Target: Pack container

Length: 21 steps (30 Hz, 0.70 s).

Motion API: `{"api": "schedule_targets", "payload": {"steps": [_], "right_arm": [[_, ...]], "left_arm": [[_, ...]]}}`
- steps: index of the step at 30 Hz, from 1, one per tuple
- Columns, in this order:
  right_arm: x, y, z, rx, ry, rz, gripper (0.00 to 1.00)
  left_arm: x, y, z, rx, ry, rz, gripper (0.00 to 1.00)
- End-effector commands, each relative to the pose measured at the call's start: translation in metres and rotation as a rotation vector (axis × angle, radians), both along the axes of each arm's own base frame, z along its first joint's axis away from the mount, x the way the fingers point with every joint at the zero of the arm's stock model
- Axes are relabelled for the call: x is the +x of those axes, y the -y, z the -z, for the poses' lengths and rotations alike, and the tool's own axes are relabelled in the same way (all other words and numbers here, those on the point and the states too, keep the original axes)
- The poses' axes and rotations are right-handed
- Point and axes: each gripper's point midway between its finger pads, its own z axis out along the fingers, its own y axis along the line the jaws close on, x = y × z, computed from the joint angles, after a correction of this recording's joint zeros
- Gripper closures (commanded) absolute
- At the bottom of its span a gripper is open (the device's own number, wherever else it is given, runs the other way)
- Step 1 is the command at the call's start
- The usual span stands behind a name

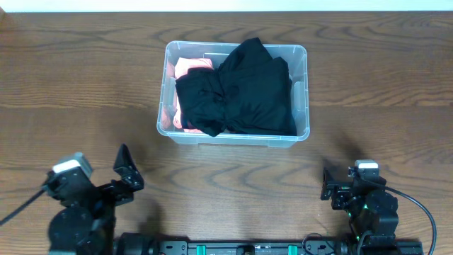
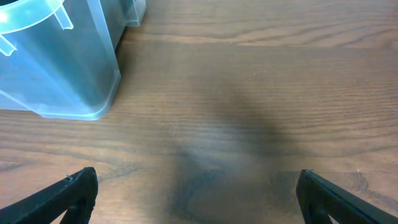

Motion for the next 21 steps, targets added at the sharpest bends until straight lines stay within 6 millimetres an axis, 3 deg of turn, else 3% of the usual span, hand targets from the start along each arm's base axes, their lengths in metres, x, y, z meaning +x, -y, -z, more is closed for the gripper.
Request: {"api": "schedule_targets", "payload": {"steps": [1,9,21], "right_arm": [[0.000,0.001,-0.001,0.006,0.004,0.009,0.01],[0.000,0.001,-0.001,0.006,0.005,0.009,0.01],[0.000,0.001,-0.001,0.006,0.004,0.009,0.01]], "left_arm": [[0.005,0.006,0.024,-0.001,0.011,0.036,0.02],[0.023,0.012,0.065,-0.019,0.088,0.066,0.02],[0.039,0.012,0.111,-0.022,0.114,0.065,0.02]]}}
